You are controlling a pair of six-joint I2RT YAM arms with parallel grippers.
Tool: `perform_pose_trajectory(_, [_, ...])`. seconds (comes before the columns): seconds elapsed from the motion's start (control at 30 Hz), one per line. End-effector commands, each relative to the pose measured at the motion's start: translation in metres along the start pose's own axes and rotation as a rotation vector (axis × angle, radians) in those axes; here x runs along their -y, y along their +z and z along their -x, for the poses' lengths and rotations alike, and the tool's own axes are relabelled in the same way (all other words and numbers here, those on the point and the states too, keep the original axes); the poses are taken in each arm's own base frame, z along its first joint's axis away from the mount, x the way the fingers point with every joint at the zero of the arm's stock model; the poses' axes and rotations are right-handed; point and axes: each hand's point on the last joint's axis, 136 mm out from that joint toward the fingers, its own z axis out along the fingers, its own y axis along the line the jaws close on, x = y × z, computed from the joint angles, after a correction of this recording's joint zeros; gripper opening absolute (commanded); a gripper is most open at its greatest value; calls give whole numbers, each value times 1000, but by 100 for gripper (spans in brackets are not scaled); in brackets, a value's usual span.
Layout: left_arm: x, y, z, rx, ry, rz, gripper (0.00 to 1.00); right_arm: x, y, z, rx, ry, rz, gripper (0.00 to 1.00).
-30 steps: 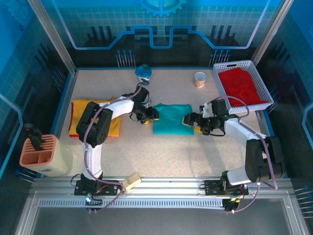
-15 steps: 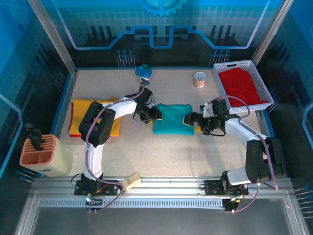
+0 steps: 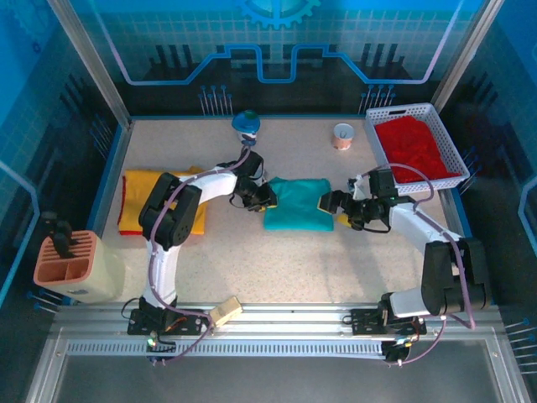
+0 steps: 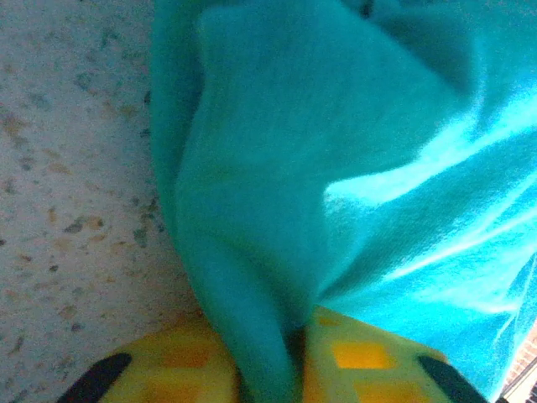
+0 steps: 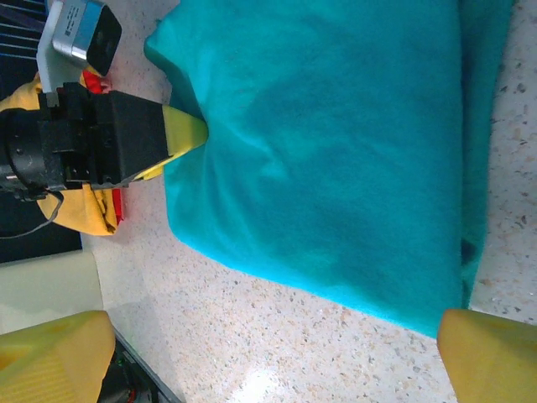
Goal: Fold and stack the t-shirts
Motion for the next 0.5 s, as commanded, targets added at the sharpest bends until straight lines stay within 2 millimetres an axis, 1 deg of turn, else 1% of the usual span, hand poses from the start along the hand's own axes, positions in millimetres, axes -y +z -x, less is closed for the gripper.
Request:
perform_pose_trajectory(0.0, [-2,21,-10,-42,7,31,11,4,-5,-2,0,25,6,99])
perform_pose_trajectory(0.07, [-8,13,-10,-21,23,100,1,6,-5,-3,2,29,4,99])
perform_pose_trajectory(0.1, [-7,6,-10,-6,41,127,0,8,-5,-4,0,35,3,99])
perform_pose_trajectory(0.23, [-7,-21,-10,38,100,203,0,15,-4,-5,0,54,2,99])
perform_pose_trajectory(0.33, [-6,-45,-13,70,172,243,0,16,-4,-6,1,63,7,98])
perform_pose_trajectory(0.47, [-16,-89,-13,143,266,373,0,18,-5,-6,4,71,7,98])
